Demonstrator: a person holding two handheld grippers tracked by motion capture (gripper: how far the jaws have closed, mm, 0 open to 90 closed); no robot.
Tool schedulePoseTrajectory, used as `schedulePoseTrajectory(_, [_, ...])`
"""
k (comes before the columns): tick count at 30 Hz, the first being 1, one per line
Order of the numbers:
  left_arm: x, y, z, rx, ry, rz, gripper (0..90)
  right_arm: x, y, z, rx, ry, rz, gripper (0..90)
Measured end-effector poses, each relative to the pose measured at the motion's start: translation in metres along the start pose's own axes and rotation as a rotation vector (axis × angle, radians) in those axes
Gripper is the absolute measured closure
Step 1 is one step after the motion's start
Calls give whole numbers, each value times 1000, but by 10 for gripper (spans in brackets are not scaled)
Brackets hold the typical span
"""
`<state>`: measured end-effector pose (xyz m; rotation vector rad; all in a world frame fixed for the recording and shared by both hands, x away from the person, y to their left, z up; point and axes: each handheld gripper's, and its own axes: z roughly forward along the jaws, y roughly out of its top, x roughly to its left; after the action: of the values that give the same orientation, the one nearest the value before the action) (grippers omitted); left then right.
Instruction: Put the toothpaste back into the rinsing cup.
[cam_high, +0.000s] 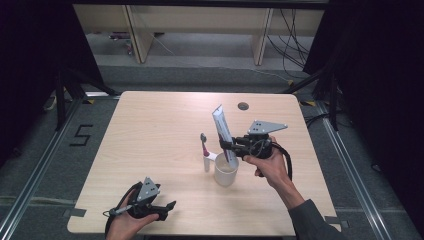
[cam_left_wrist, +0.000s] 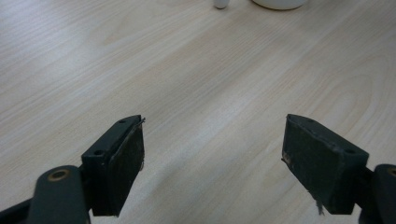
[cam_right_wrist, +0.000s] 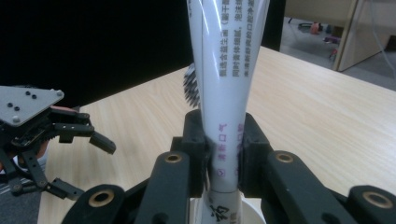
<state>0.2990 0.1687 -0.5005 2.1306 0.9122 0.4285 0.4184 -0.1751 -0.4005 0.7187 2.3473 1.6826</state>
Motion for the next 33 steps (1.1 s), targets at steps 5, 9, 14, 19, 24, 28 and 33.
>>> schedulePoseTrajectory(5, [0,0,0,0,-1,0,206,1,-8,5,17,15,34,770])
schedulePoseTrajectory(9, [0,-1,0,2,-2,0,206,1,-15,9,25,10,21,770])
schedulePoseTrajectory(14, [0,-1,0,5,-4,3,206,0,-21,13,28,20,19,769])
schedulePoseTrajectory(19, [-1,-2,0,8,-4,0,206,-1,-26,15,46,23,21,768])
schedulePoseTrajectory(24, [0,-2,-1,5,-2,2,206,1,-31,17,61,13,42,768])
schedulePoseTrajectory(28, [0,-2,-1,7,2,2,206,0,-33,19,75,16,24,766])
schedulePoseTrajectory(33, [0,-2,-1,10,2,4,206,1,-36,21,98,19,31,765])
